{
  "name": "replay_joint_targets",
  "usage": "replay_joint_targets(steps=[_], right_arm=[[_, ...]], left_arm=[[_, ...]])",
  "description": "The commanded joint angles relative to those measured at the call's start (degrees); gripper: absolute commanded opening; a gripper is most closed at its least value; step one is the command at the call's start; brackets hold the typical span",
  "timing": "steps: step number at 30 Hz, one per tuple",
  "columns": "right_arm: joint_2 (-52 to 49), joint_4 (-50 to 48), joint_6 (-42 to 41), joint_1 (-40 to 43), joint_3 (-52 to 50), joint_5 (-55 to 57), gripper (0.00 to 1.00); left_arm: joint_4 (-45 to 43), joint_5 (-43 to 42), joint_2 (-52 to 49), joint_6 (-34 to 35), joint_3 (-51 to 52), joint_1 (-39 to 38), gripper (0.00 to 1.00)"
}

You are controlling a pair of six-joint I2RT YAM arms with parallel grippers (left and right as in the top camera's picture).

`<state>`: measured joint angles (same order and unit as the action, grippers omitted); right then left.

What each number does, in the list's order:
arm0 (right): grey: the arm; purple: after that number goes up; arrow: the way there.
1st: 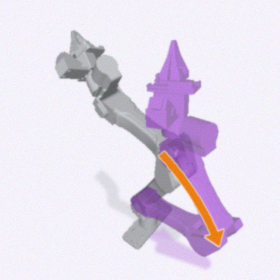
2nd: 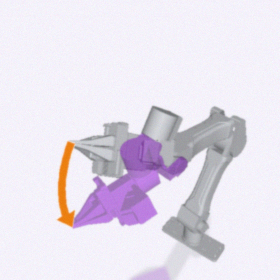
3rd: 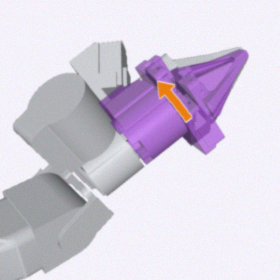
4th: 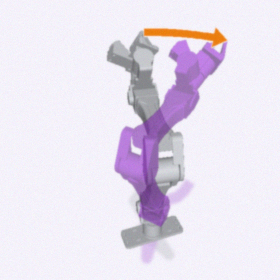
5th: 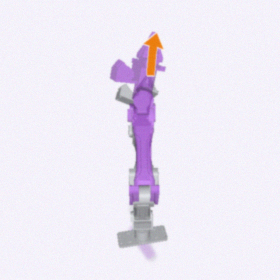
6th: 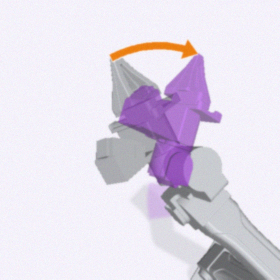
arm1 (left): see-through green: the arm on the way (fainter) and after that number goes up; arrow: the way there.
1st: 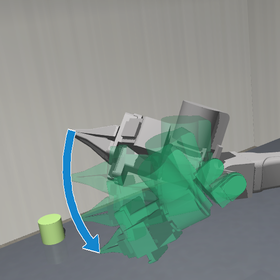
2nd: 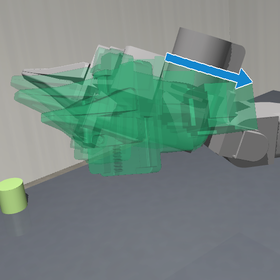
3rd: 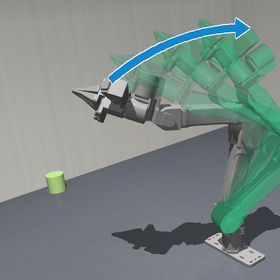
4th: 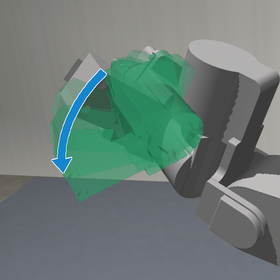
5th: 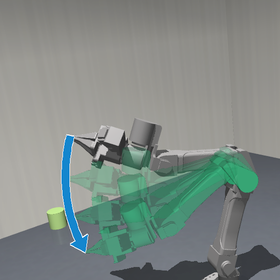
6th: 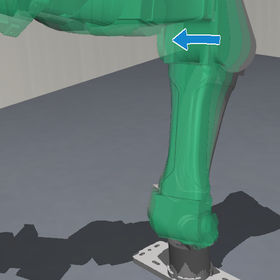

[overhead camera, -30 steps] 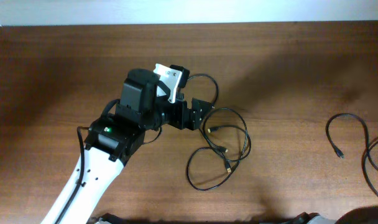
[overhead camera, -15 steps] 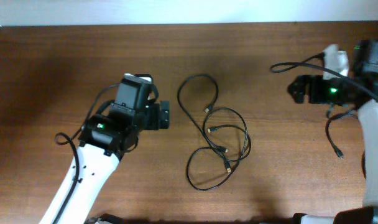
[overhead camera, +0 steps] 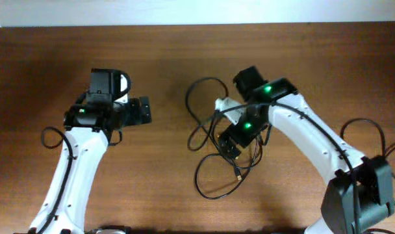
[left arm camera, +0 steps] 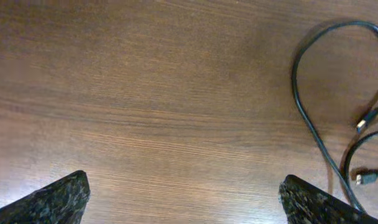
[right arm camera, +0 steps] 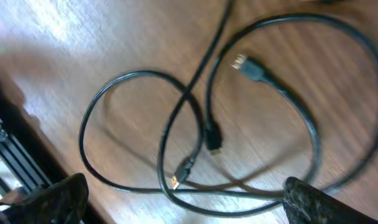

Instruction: Untangle cables

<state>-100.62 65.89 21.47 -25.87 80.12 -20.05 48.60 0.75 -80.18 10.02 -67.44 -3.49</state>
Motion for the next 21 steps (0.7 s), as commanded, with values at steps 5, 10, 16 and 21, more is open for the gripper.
replay_joint_targets(steps=[5,10,16,21], right_arm=[[-0.4,-10.2,0.5,-6.1,-13.0,-5.3,0.99],[-0.4,-16.0,-4.0,-6.8,-18.7,-5.9,0.42],[1.6,-0.7,-5.9,-6.7,0.7,-5.1,0.04],[1.8,16.3,-5.9,-6.7,42.7,13.1,0.04]], left_arm=[[-0.1,-3.4,-0.1,-6.3,0.0,0.5,0.99],[-0.1,-3.4,-0.1,-6.3,0.0,0.5,0.99],[-0.1,-3.4,-0.1,-6.3,0.0,0.5,0.99],[-0.1,-3.4,-0.1,-6.3,0.0,0.5,0.99]])
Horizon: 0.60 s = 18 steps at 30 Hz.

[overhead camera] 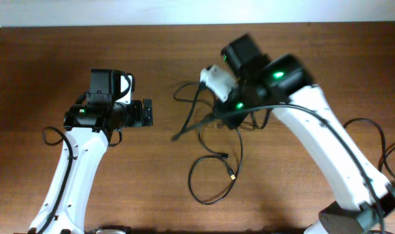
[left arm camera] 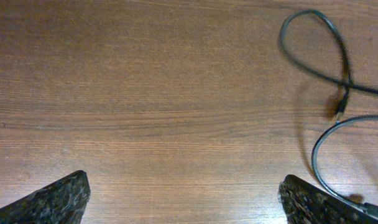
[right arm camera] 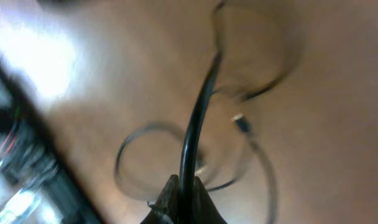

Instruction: Untangle cables

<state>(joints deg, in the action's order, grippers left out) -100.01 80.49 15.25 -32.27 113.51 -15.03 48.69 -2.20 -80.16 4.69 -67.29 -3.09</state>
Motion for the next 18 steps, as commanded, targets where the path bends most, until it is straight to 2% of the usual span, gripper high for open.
replay_joint_targets(steps=[1,3,5,9,12,16,17,18], right_arm=[[1.2,1.9,0.3,-0.3,13.3,8.2,0.04],[1.3,1.6,0.3,-0.3,19.2,11.6,0.04],[1.3,0.0,-4.9,-0.3,21.2,21.8,0.04],[0.8,-2.4,-5.0,0.9,21.0,46.0,0.04],[-0.8,2.6,-5.0,3.9,20.3,47.6,0.04],[-4.2,4.1,-5.0,5.7,8.3,46.1,0.04],[-4.8,4.2,-5.1,6.0,5.7,48.7,0.04],[-5.0,4.2,-6.9,6.7,2.5,56.4,0.04]], left_arm=[[-0.2,-0.4,-0.1,-0.9,-0.1,0.2,0.99],[-0.2,-0.4,-0.1,-0.9,-0.1,0.2,0.99],[-0.2,-0.4,-0.1,-0.9,-0.1,0.2,0.99],[-0.2,-0.4,-0.1,-0.9,-0.1,0.2,0.99],[-0.2,-0.4,-0.1,-0.9,-0.1,0.2,0.99],[-0.2,-0.4,-0.1,-0.9,-0.1,0.2,0.99],[-0.2,-0.4,-0.1,-0.9,-0.1,0.2,0.99],[-0.2,-0.4,-0.1,-0.9,-0.1,0.2,0.99]])
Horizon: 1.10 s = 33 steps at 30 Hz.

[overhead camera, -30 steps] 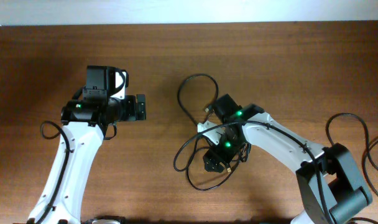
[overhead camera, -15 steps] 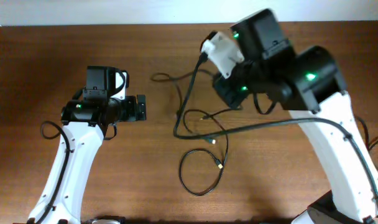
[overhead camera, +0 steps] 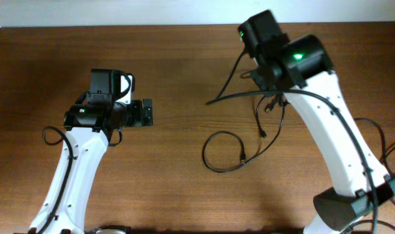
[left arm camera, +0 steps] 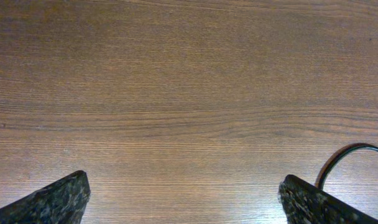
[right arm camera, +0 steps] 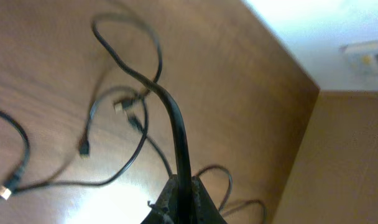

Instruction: Untangle cables

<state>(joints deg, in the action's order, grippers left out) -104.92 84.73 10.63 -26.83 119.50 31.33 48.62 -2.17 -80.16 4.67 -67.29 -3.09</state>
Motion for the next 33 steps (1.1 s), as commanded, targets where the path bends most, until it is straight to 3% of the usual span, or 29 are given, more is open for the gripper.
replay_joint_targets(steps=[1,2,4,6,8,14,20,23,30,33], right_arm=[[-0.1,0.0,-6.4,2.0,-4.8,17.9,0.04],[-0.1,0.1,-9.7,4.0,-4.8,25.7,0.04],[-0.1,0.2,-9.5,8.9,-4.8,30.9,0.04],[-0.1,0.2,-9.7,13.6,-4.8,30.8,0.04],[0.1,-1.4,-17.1,17.1,-4.8,30.6,0.04],[0.1,-22.5,-17.3,32.6,-4.8,13.7,0.04],[0.1,-27.1,-17.3,54.4,-4.8,12.3,0.04],[-1.3,-27.6,-17.3,56.5,-4.8,4.8,0.05],[-10.5,-26.9,-16.7,56.6,-4.9,4.3,0.04],[-10.8,-27.3,-16.7,56.6,-4.9,5.3,0.1]], left_arm=[[-0.1,-0.4,-0.1,-0.9,-0.1,0.2,0.99],[-0.1,-0.4,-0.1,-0.9,-0.1,0.2,0.99],[-0.1,-0.4,-0.1,-0.9,-0.1,0.2,0.99],[-0.1,-0.4,-0.1,-0.9,-0.1,0.2,0.99],[-0.1,-0.4,-0.1,-0.9,-0.1,0.2,0.99],[-0.1,-0.4,-0.1,-0.9,-0.1,0.2,0.99],[-0.1,-0.4,-0.1,-0.9,-0.1,0.2,0.99],[-0.1,-0.4,-0.1,-0.9,-0.1,0.2,0.99],[-0.1,-0.4,-0.1,-0.9,-0.1,0.2,0.99],[-0.1,-0.4,-0.1,-0.9,-0.1,0.2,0.99]])
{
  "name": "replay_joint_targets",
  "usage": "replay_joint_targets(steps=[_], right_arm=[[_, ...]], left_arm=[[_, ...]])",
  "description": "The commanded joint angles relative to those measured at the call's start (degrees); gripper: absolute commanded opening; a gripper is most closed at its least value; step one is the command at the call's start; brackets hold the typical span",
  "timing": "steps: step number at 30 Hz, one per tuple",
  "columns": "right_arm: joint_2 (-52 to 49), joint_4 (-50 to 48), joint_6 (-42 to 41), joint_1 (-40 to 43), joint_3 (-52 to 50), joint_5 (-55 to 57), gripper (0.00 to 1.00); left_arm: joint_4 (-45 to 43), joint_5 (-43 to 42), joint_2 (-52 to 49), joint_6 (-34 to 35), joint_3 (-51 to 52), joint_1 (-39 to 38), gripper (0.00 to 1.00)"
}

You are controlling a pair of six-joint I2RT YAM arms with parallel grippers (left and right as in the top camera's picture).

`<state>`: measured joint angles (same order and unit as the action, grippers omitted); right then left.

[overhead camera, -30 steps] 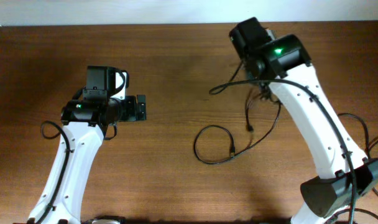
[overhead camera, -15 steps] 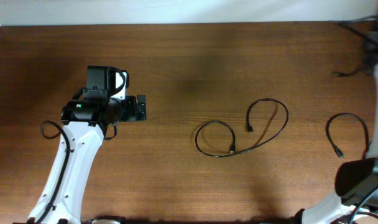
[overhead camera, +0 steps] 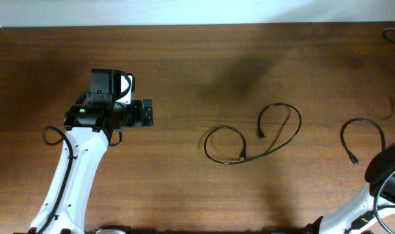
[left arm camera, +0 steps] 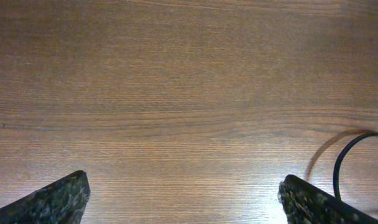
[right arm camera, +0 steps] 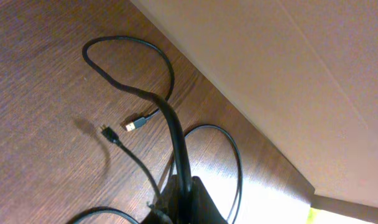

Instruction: Untangle cables

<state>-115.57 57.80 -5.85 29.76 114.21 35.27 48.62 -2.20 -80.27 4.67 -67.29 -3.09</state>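
Observation:
My right gripper (right arm camera: 184,194) is shut on a black cable (right arm camera: 174,127). That cable rises from the jaws into a loop that ends in a gold USB plug (right arm camera: 135,126) on the wooden table. In the overhead view this gripper is out of frame. A second black cable (overhead camera: 275,148) lies loose at the table's centre in two open loops. My left gripper (overhead camera: 145,112) hovers at the left with its fingers (left arm camera: 58,196) wide apart and nothing between them. An arc of the centre cable (left arm camera: 354,146) shows at the right edge of the left wrist view.
Another thin black cable (overhead camera: 363,123) curls at the table's right side near the right arm's base (overhead camera: 387,174). A small dark plug (right arm camera: 106,130) and a thin loop (right arm camera: 237,163) lie beside the held cable. The table's far edge meets a pale wall (right arm camera: 270,68).
My right arm has left the overhead view for the far right side, still shut on its cable. The centre cable has settled flat into two loops. The left arm has not moved.
My right gripper first hung open over a tangle of cables at the table's centre. It was then shut on one cable and held it raised, then higher toward the far side, with one cable left below. Now the held cable is at the far right, apart from the centre one.

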Motion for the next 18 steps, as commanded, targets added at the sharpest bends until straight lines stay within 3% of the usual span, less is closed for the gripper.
replay_joint_targets(steps=[1,3,5,7,8,10,13,15,18], right_arm=[[-0.4,-0.7,0.0,0.0,0.4,1.4,0.11],[-3.3,-3.0,10.0,0.0,0.4,2.8,0.12],[-4.8,-3.0,9.9,0.0,0.4,4.0,0.17],[-4.8,-3.2,9.9,-0.1,0.4,-7.3,0.25],[-4.8,-3.1,9.9,-0.1,0.4,-12.9,0.39],[-4.8,-1.8,10.1,-0.1,0.4,-36.1,0.52],[-4.8,1.0,10.1,-0.5,0.4,-55.8,0.55],[-4.8,9.2,10.0,-3.6,0.4,-56.2,0.61],[-4.8,20.0,10.1,-8.9,0.1,-56.0,0.61]], left_arm=[[-0.1,-0.4,0.0,-0.9,-0.1,0.2,0.99],[-0.1,-0.4,0.0,-0.9,-0.1,0.2,0.99],[-0.1,-0.4,0.0,-0.9,-0.1,0.2,0.99],[-0.1,-0.4,0.0,-0.9,-0.1,0.2,0.99],[-0.1,-0.4,0.0,-0.9,-0.1,0.2,0.99],[-0.1,-0.4,0.0,-0.9,-0.1,0.2,0.99],[-0.1,-0.4,0.0,-0.9,-0.1,0.2,0.99],[-0.1,-0.4,0.0,-0.9,-0.1,0.2,0.99],[-0.1,-0.4,0.0,-0.9,-0.1,0.2,0.99]])
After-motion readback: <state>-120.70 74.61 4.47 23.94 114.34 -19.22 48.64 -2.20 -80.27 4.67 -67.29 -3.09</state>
